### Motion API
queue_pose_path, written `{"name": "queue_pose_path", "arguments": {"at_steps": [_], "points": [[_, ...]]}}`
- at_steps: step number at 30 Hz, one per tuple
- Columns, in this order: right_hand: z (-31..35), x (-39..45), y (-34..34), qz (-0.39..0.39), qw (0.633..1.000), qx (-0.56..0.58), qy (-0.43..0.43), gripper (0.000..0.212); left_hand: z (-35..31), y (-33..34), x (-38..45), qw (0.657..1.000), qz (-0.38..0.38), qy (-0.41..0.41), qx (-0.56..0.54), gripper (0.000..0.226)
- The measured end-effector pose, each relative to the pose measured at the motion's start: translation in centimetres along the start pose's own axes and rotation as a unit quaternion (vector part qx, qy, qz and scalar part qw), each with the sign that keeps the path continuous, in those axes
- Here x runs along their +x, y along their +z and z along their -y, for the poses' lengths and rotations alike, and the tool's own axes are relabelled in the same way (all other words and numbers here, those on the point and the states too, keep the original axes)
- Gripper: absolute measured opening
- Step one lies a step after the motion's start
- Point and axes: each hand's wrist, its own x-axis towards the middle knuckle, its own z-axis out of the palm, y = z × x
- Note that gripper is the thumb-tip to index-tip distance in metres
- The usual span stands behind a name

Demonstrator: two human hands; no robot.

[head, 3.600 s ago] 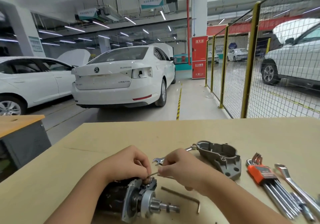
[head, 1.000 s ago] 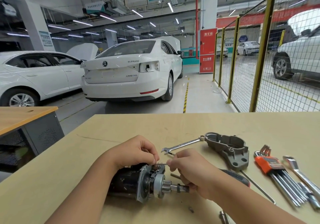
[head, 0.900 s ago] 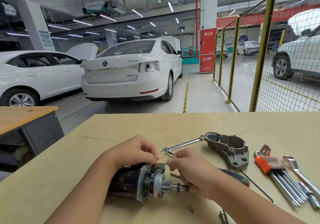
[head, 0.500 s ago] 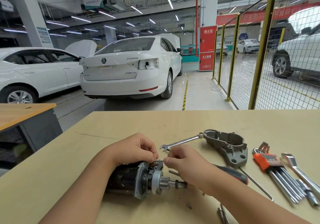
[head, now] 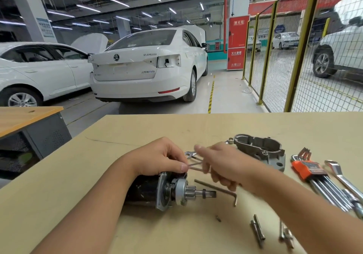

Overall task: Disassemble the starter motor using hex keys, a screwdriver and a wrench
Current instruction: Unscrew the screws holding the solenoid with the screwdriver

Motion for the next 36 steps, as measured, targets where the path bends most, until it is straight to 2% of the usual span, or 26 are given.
{"name": "queue_pose_path", "arguments": {"at_steps": [2, 4, 8, 13, 19, 23, 27, 29, 32, 34, 36], "points": [[-0.3, -0.3, -1.0, 0.044, 0.996, 0.027, 0.074, 0.067, 0.1, 0.0, 0.1, 1.0, -0.008, -0.002, 0.005, 0.005], [-0.5, -0.5, -1.6, 0.073, 0.992, 0.026, 0.098, 0.062, 0.1, 0.0, 0.1, 1.0, -0.01, -0.005, 0.003, 0.008], [-0.4, -0.5, -1.8, 0.078, 0.987, 0.076, 0.114, 0.054, 0.1, -0.1, 0.0, 1.0, -0.004, -0.005, 0.001, 0.011], [-0.8, -0.4, -1.7, 0.08, 0.984, 0.075, 0.14, 0.061, 0.1, -0.1, -0.1, 1.0, -0.013, -0.018, 0.004, 0.006], [-1.1, -0.2, -1.8, 0.087, 0.98, 0.111, 0.137, 0.051, 0.2, 0.0, -0.1, 1.0, -0.011, -0.017, 0.003, 0.013], [-1.5, -0.1, -1.7, 0.08, 0.983, 0.141, 0.083, 0.046, 0.3, -0.3, -0.2, 1.0, 0.009, -0.008, -0.001, 0.007], [-1.9, 0.1, -0.9, 0.054, 0.986, 0.15, -0.037, 0.04, 0.1, -0.3, -0.2, 1.0, 0.016, -0.014, 0.005, 0.009], [-1.8, 0.1, -0.8, 0.015, 0.991, 0.059, -0.117, 0.041, 0.1, -0.3, -0.2, 0.999, 0.028, -0.021, 0.007, 0.008], [-1.7, 0.0, -0.7, -0.071, 0.97, -0.102, -0.208, 0.038, 0.0, -0.3, -0.3, 0.998, 0.04, -0.033, 0.024, 0.014], [-1.6, -0.3, -0.5, -0.083, 0.969, -0.088, -0.213, 0.036, -0.1, -0.3, -0.2, 0.998, 0.034, -0.034, 0.03, 0.014], [-1.0, -0.6, -0.4, -0.065, 0.988, 0.023, -0.135, 0.04, -0.1, -0.2, -0.3, 0.999, 0.026, -0.033, 0.028, 0.014]]}}
